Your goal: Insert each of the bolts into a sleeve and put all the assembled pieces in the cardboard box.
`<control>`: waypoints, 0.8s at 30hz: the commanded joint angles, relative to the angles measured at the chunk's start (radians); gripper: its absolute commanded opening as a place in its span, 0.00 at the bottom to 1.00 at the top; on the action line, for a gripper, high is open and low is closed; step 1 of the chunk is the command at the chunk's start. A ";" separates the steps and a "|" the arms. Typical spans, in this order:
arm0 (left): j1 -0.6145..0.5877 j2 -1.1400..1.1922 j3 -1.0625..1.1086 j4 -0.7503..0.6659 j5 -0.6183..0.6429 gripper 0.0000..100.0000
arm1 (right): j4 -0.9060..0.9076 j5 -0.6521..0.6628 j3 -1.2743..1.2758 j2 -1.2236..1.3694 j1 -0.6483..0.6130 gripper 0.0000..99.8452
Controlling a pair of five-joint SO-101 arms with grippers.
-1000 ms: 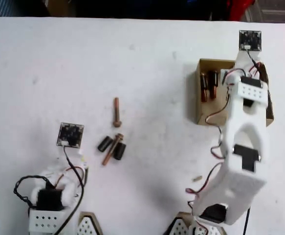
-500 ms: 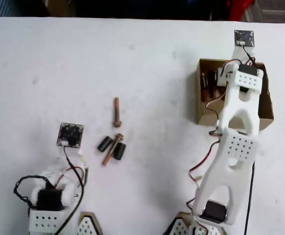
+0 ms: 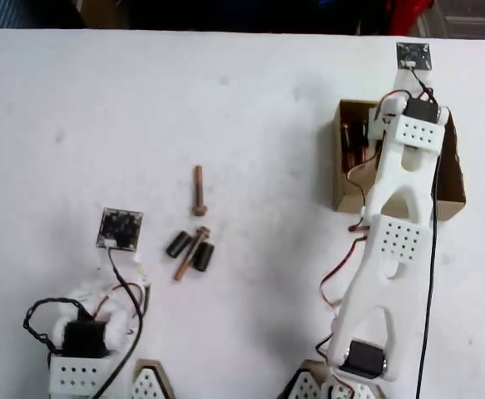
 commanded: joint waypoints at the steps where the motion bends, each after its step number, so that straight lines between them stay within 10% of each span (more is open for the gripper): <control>1: -0.005 -0.010 -0.003 -0.017 -0.011 0.03 | 0.038 0.017 -0.100 -0.010 -0.016 0.16; 24: -0.005 -0.010 -0.003 -0.012 -0.011 0.03 | 0.318 0.015 -0.374 -0.016 -0.019 0.02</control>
